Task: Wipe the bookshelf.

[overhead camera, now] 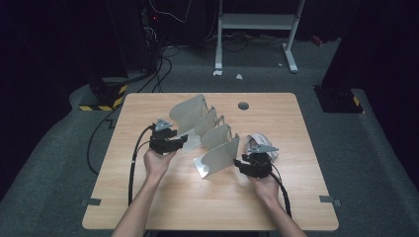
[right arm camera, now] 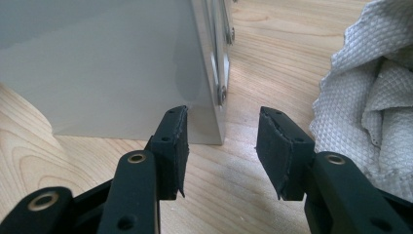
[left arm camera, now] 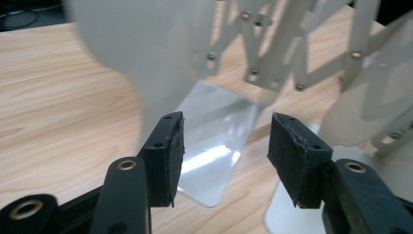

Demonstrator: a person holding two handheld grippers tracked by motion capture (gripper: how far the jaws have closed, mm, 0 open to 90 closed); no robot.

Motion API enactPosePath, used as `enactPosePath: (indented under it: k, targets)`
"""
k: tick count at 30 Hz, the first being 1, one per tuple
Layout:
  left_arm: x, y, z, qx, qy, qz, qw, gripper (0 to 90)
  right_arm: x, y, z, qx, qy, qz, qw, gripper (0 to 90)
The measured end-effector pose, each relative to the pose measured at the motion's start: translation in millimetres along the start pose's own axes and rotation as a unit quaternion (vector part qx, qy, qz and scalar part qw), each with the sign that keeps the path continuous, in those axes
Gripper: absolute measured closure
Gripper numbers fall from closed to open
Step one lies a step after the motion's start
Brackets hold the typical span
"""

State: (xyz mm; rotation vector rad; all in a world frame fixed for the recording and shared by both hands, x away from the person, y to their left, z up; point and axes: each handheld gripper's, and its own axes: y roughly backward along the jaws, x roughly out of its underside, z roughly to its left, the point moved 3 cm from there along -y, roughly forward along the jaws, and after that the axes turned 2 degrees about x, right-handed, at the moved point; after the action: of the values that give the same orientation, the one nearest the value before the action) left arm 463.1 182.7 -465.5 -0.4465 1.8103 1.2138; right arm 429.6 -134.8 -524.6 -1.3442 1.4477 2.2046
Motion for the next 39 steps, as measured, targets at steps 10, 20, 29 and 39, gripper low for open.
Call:
enactPosePath:
  k: [10, 20, 29, 39]
  targets:
    - [-13.9, 3.5, 31.4, -0.041, 0.025, -0.002, 0.9989, 47.1, -0.1, -0.4, 2.1, -0.004, -0.001, -0.001, 1.0000, 55.2]
    - [-34.7, -12.1, 40.6, -0.055, 0.016, 0.009, 0.9983, 46.9, 0.3, 1.9, 3.2, -0.002, 0.004, 0.005, 1.0000, 55.0]
    - [-45.6, -22.3, 42.9, -0.054, 0.015, 0.012, 0.9984, 50.5, -1.5, 5.0, 2.5, -0.005, 0.003, 0.008, 0.9999, 54.9]
    - [-51.2, -17.1, 40.1, -0.042, 0.002, 0.004, 0.9991, 76.1, -7.1, 3.1, 6.9, -0.013, 0.004, 0.000, 0.9999, 54.7]
